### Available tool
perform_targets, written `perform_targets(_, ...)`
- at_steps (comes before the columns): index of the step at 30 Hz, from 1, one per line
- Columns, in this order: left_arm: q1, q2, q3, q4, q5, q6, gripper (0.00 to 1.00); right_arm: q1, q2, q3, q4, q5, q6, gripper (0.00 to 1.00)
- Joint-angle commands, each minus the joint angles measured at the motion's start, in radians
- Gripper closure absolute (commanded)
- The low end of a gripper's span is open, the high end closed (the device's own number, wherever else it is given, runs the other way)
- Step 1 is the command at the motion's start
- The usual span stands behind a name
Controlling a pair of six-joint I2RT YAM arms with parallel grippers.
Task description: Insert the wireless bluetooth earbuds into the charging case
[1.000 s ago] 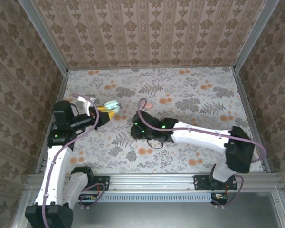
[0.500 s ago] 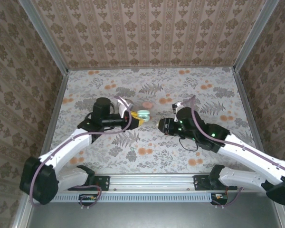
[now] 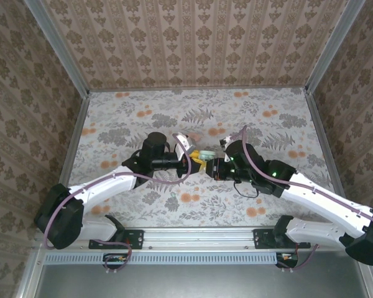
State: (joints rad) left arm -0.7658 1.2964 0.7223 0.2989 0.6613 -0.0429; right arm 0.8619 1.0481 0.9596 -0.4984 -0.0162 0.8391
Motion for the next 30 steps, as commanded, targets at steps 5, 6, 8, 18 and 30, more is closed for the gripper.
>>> perform_targets(5, -0.025, -0.003, -0.004, 0.069, -0.049, 0.033, 0.87, -0.013, 0.036, 0.083, -0.015, 0.001, -0.036, 0.79)
perform_targets(6, -0.026, -0.004, -0.008, 0.069, -0.051, 0.036, 0.87, -0.014, 0.041, 0.092, -0.020, 0.005, -0.039, 0.79)
perform_targets(8, -0.029, -0.006, -0.015, 0.071, -0.059, 0.040, 0.87, -0.019, 0.045, 0.112, -0.032, 0.014, -0.049, 0.79)
perform_targets(18, -0.029, -0.009, -0.026, 0.063, -0.080, 0.064, 0.87, -0.038, 0.028, 0.130, -0.076, 0.022, -0.058, 0.80)
perform_targets(30, -0.028, -0.027, -0.025, 0.039, -0.065, 0.100, 0.88, -0.045, 0.067, 0.109, -0.066, 0.057, -0.062, 0.80)
